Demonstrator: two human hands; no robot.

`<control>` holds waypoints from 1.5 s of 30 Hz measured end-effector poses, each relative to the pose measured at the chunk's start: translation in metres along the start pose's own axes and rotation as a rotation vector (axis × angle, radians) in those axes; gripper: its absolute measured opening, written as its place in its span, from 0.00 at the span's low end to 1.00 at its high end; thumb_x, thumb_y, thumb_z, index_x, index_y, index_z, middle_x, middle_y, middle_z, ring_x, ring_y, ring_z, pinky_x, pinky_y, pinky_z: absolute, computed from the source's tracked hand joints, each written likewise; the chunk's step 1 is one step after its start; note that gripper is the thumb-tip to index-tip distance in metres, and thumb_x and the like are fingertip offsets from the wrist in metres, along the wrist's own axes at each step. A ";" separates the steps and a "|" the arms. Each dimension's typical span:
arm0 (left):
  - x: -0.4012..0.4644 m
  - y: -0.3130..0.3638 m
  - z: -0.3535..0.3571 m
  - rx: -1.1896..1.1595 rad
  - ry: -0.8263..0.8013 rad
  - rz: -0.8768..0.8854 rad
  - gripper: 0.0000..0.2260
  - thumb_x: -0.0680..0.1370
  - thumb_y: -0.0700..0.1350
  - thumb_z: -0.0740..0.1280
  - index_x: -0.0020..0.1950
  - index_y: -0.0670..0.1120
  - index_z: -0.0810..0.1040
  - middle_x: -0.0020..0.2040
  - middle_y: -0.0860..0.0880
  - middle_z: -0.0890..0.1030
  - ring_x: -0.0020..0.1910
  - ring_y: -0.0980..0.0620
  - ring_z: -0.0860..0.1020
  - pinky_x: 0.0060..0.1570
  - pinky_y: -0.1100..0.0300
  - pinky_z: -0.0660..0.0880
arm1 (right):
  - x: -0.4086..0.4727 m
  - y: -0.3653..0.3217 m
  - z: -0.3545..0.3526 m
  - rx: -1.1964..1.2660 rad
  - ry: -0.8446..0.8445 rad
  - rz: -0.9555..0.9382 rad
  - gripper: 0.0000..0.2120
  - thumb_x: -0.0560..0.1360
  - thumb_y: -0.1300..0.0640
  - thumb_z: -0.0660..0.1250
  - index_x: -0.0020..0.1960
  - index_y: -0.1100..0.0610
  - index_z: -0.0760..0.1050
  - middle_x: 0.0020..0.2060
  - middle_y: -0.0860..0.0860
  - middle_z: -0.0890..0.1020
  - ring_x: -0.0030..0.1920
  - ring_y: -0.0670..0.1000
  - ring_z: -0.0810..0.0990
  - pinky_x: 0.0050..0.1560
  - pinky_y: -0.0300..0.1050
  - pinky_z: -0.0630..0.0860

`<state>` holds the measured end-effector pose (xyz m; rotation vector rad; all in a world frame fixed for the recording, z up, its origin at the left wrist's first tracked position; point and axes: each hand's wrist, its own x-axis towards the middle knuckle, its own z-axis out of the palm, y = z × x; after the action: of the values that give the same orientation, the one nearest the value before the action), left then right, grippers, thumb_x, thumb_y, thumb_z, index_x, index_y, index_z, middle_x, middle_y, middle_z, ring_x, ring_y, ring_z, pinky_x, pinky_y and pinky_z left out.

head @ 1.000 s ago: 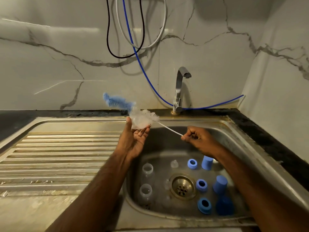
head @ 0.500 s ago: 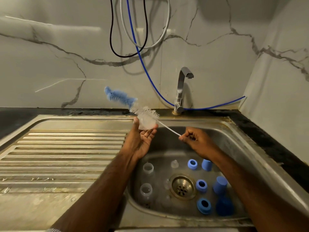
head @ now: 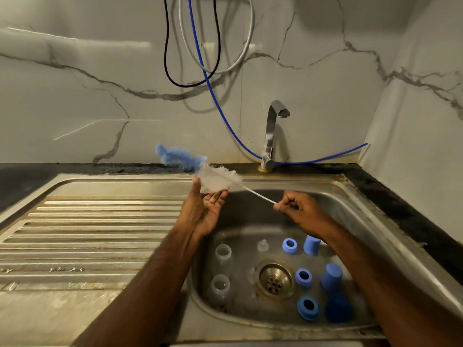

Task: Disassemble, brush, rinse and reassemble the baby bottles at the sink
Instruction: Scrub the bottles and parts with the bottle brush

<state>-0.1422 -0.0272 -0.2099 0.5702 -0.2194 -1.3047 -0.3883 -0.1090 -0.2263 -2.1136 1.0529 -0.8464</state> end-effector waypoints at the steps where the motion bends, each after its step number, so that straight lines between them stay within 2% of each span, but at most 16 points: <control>1: -0.001 -0.003 0.001 0.032 -0.014 -0.011 0.26 0.82 0.57 0.63 0.71 0.39 0.71 0.60 0.35 0.80 0.51 0.44 0.83 0.45 0.56 0.84 | 0.000 0.000 0.001 0.009 0.016 0.001 0.09 0.77 0.51 0.71 0.40 0.48 0.75 0.38 0.51 0.82 0.41 0.49 0.79 0.47 0.54 0.78; 5: -0.003 -0.015 0.007 0.038 -0.007 -0.025 0.23 0.84 0.53 0.61 0.73 0.40 0.70 0.60 0.35 0.80 0.47 0.45 0.84 0.42 0.57 0.84 | -0.004 -0.009 0.013 -0.059 -0.062 -0.021 0.09 0.78 0.50 0.70 0.40 0.49 0.75 0.35 0.49 0.80 0.36 0.44 0.76 0.39 0.43 0.74; 7: 0.000 -0.009 0.003 -0.013 0.004 0.004 0.22 0.81 0.49 0.65 0.73 0.41 0.71 0.63 0.35 0.79 0.51 0.43 0.83 0.42 0.54 0.84 | -0.003 -0.005 0.008 -0.071 -0.077 -0.008 0.08 0.78 0.50 0.70 0.41 0.50 0.76 0.36 0.50 0.80 0.37 0.48 0.78 0.40 0.46 0.77; 9: 0.002 -0.003 -0.001 -0.024 0.005 0.002 0.25 0.80 0.52 0.66 0.73 0.40 0.70 0.63 0.36 0.79 0.53 0.42 0.83 0.47 0.52 0.84 | 0.000 0.001 -0.001 -0.003 -0.004 0.013 0.07 0.77 0.53 0.71 0.41 0.50 0.77 0.38 0.52 0.82 0.40 0.53 0.80 0.44 0.53 0.78; 11: 0.002 -0.005 -0.001 0.064 0.017 -0.006 0.26 0.81 0.55 0.64 0.72 0.39 0.69 0.63 0.35 0.79 0.52 0.42 0.83 0.46 0.54 0.84 | 0.004 0.004 -0.005 0.066 0.089 0.025 0.07 0.77 0.55 0.71 0.41 0.53 0.78 0.38 0.55 0.82 0.42 0.56 0.80 0.47 0.54 0.78; 13: 0.003 -0.011 -0.003 0.177 0.029 0.020 0.24 0.81 0.53 0.66 0.71 0.42 0.67 0.64 0.35 0.78 0.56 0.40 0.82 0.44 0.53 0.84 | 0.006 0.004 -0.005 0.090 0.140 0.022 0.08 0.77 0.55 0.71 0.42 0.58 0.77 0.36 0.53 0.82 0.41 0.54 0.80 0.47 0.52 0.77; 16: 0.004 -0.017 -0.012 0.477 0.034 0.134 0.24 0.78 0.45 0.71 0.71 0.46 0.68 0.63 0.39 0.78 0.59 0.39 0.81 0.48 0.51 0.83 | 0.006 0.010 -0.003 0.109 0.148 0.042 0.09 0.77 0.54 0.72 0.39 0.54 0.77 0.30 0.45 0.79 0.34 0.45 0.75 0.42 0.47 0.74; 19: 0.006 -0.018 -0.015 0.826 0.048 0.308 0.27 0.74 0.41 0.76 0.69 0.49 0.68 0.61 0.45 0.79 0.58 0.43 0.81 0.56 0.45 0.81 | 0.007 0.022 -0.003 0.092 0.178 0.089 0.11 0.76 0.51 0.72 0.37 0.52 0.76 0.26 0.42 0.75 0.31 0.44 0.71 0.38 0.47 0.70; 22: 0.010 -0.017 -0.013 1.145 0.030 0.437 0.27 0.72 0.43 0.78 0.66 0.51 0.69 0.59 0.49 0.78 0.57 0.48 0.79 0.56 0.49 0.80 | 0.008 0.029 -0.007 0.070 0.194 0.119 0.11 0.76 0.50 0.72 0.38 0.52 0.76 0.26 0.44 0.75 0.30 0.45 0.71 0.37 0.49 0.71; 25: 0.026 -0.021 -0.014 1.501 -0.004 0.493 0.31 0.69 0.42 0.79 0.67 0.53 0.67 0.63 0.48 0.75 0.59 0.48 0.76 0.58 0.47 0.78 | 0.006 0.035 -0.012 0.051 0.186 0.143 0.10 0.77 0.52 0.71 0.39 0.54 0.76 0.29 0.51 0.77 0.31 0.48 0.73 0.37 0.49 0.72; 28: 0.043 -0.027 -0.016 1.821 -0.093 0.474 0.33 0.68 0.44 0.78 0.69 0.57 0.68 0.64 0.47 0.75 0.61 0.46 0.74 0.59 0.50 0.75 | 0.003 0.040 -0.014 -0.026 0.143 0.145 0.09 0.78 0.54 0.71 0.42 0.56 0.77 0.33 0.56 0.80 0.33 0.49 0.74 0.37 0.45 0.73; 30: 0.052 -0.032 -0.020 2.038 -0.157 0.414 0.32 0.67 0.48 0.79 0.69 0.55 0.72 0.65 0.48 0.76 0.64 0.46 0.75 0.61 0.53 0.72 | 0.003 0.047 -0.014 -0.076 0.114 0.154 0.09 0.77 0.53 0.71 0.42 0.56 0.77 0.31 0.54 0.78 0.32 0.48 0.73 0.37 0.44 0.72; 32: 0.059 -0.037 -0.025 2.210 -0.193 0.296 0.35 0.64 0.50 0.81 0.69 0.53 0.73 0.66 0.48 0.75 0.66 0.44 0.74 0.63 0.51 0.73 | 0.004 0.054 -0.014 -0.073 0.090 0.180 0.11 0.76 0.51 0.73 0.41 0.56 0.77 0.28 0.49 0.75 0.31 0.46 0.71 0.36 0.45 0.69; 34: 0.061 -0.040 -0.028 2.337 -0.206 0.204 0.35 0.62 0.50 0.82 0.66 0.53 0.73 0.65 0.48 0.75 0.65 0.42 0.75 0.60 0.48 0.75 | 0.005 0.059 -0.011 -0.098 0.068 0.185 0.11 0.75 0.49 0.74 0.40 0.55 0.78 0.27 0.47 0.75 0.30 0.46 0.71 0.36 0.47 0.70; 40: 0.065 -0.040 -0.036 2.587 -0.215 0.114 0.41 0.67 0.47 0.81 0.75 0.53 0.64 0.67 0.43 0.73 0.65 0.39 0.75 0.59 0.48 0.75 | 0.007 0.060 -0.010 -0.083 0.070 0.186 0.11 0.74 0.50 0.75 0.38 0.54 0.78 0.25 0.45 0.73 0.28 0.44 0.69 0.35 0.45 0.69; 45: 0.066 -0.041 -0.040 2.610 -0.265 0.099 0.41 0.69 0.43 0.79 0.77 0.52 0.63 0.67 0.42 0.72 0.65 0.39 0.75 0.61 0.48 0.75 | 0.005 0.056 -0.010 -0.120 0.047 0.185 0.10 0.75 0.50 0.73 0.39 0.54 0.78 0.27 0.47 0.75 0.30 0.46 0.71 0.36 0.47 0.71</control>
<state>-0.1406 -0.0851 -0.2750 2.3552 -2.2113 -0.1752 -0.4181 -0.1435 -0.2613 -2.0623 1.3314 -0.7631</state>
